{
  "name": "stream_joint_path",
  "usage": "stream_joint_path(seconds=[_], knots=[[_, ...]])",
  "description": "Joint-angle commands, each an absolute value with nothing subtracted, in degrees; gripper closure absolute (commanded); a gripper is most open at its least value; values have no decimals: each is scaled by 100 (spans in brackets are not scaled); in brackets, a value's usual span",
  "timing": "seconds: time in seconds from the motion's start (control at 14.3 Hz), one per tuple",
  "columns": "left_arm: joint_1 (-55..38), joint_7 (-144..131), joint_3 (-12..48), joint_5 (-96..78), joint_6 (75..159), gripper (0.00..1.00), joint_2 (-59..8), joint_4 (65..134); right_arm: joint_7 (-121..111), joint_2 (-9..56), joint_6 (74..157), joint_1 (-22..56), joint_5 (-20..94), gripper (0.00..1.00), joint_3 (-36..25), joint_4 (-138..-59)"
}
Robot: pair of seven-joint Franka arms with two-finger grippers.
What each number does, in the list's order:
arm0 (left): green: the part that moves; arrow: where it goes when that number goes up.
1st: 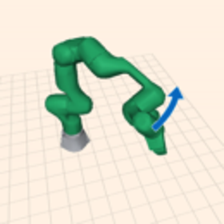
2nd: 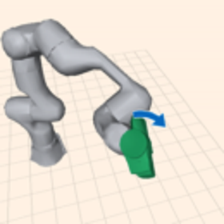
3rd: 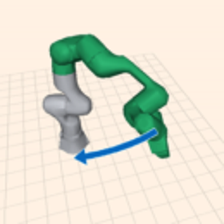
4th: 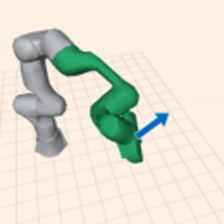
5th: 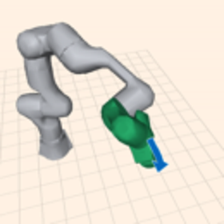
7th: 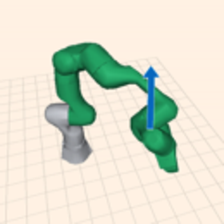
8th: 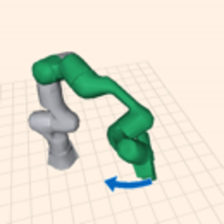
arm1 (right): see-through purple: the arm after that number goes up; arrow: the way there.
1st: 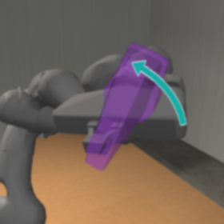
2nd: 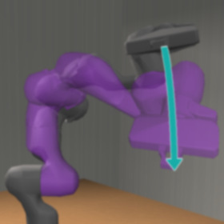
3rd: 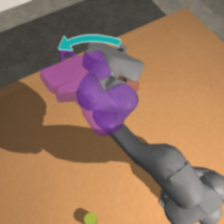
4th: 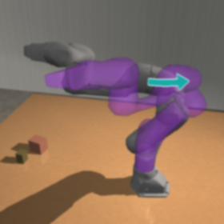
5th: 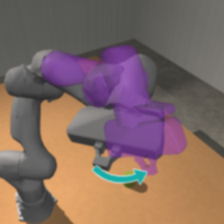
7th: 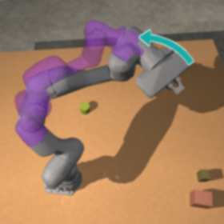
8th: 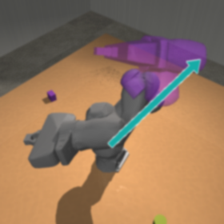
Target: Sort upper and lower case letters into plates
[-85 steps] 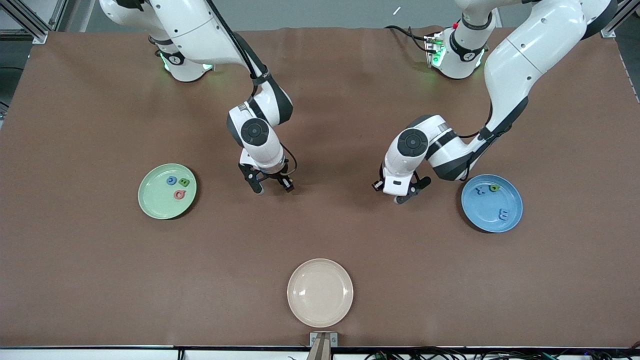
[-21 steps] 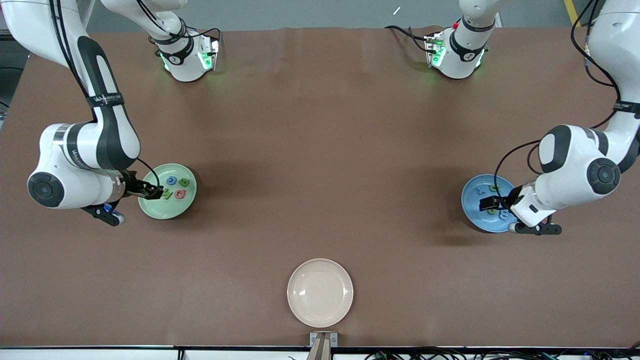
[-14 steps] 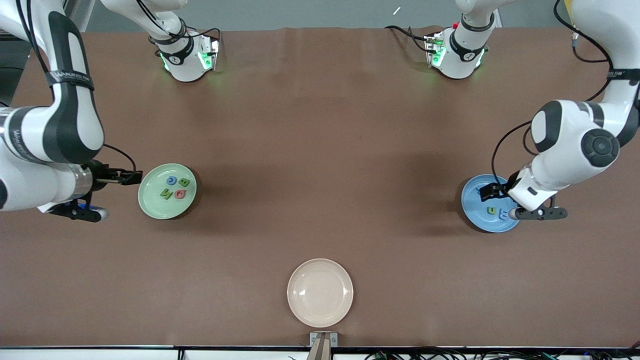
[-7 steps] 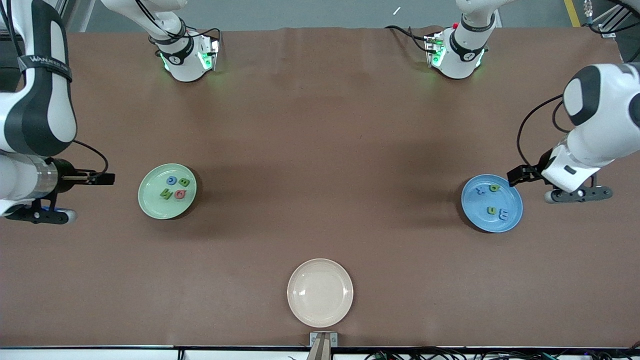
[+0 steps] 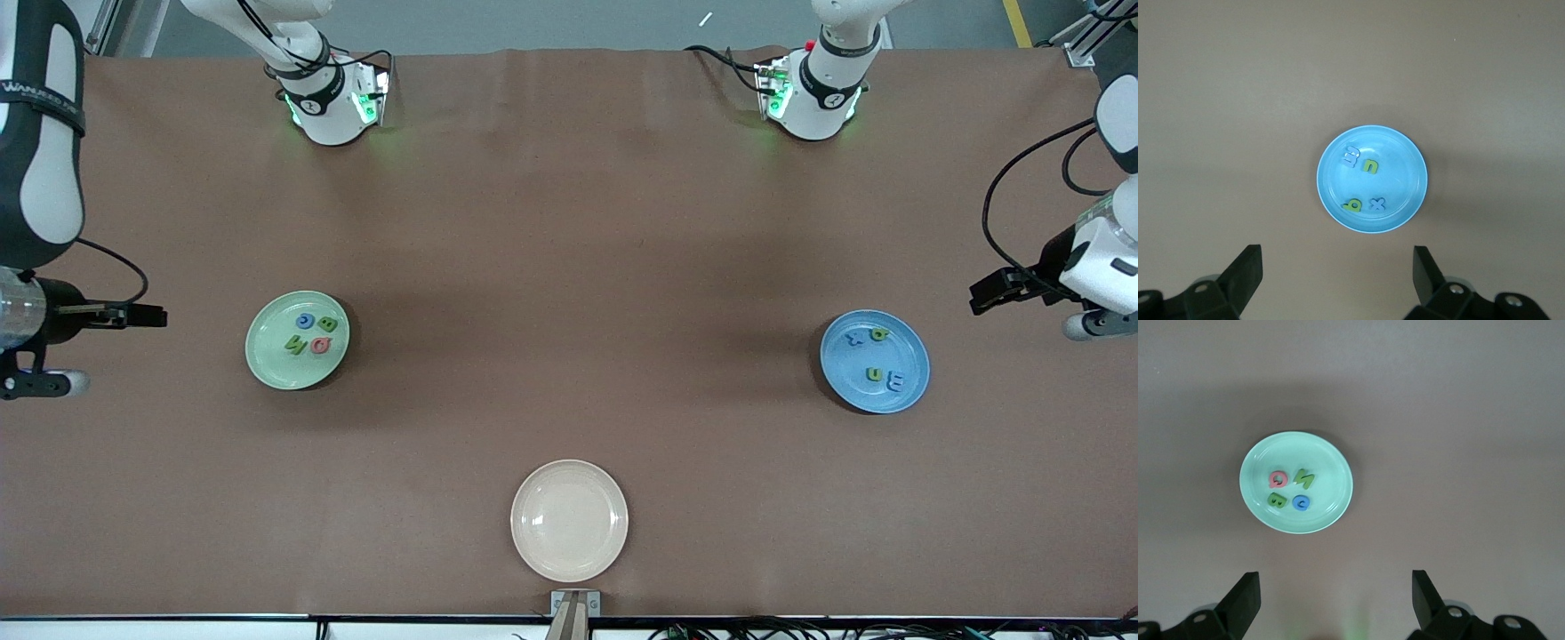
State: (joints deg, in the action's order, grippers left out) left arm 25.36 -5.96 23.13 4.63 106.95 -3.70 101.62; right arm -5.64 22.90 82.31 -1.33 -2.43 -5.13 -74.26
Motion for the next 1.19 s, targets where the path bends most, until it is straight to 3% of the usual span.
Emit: stream_joint_path(seconds=[0.0, 0.21, 0.42, 0.56, 0.7, 0.77, 1.12], knots=[[2662, -440, 2303, 124, 10565, 1, -97, 10160, -764, 2338, 8130, -281, -158, 0, -413, -7085], [2917, 86, 2224, -280, 10372, 1, 44, 10117, -756, 2303, 8130, -491, 358, 0, -422, -7031], [2472, 422, 1602, -299, 10179, 1, 53, 10029, -773, 2268, 8130, -913, 1000, 0, -422, -7040], [1753, 396, 1014, -299, 10055, 1, 105, 9984, -992, 2268, 8121, -1081, 1055, 0, -413, -7040], [507, 343, -214, -299, 10046, 1, 141, 9984, -1248, 2110, 8156, -1003, 958, 0, -413, -7058], [318, 360, -437, -299, 10046, 1, 149, 9984, -1248, 2109, 8139, -958, 836, 0, -413, -7066], [79, 352, -633, -299, 10046, 1, 220, 9888, -1187, 2075, 8104, -256, -307, 0, -404, -7058]])
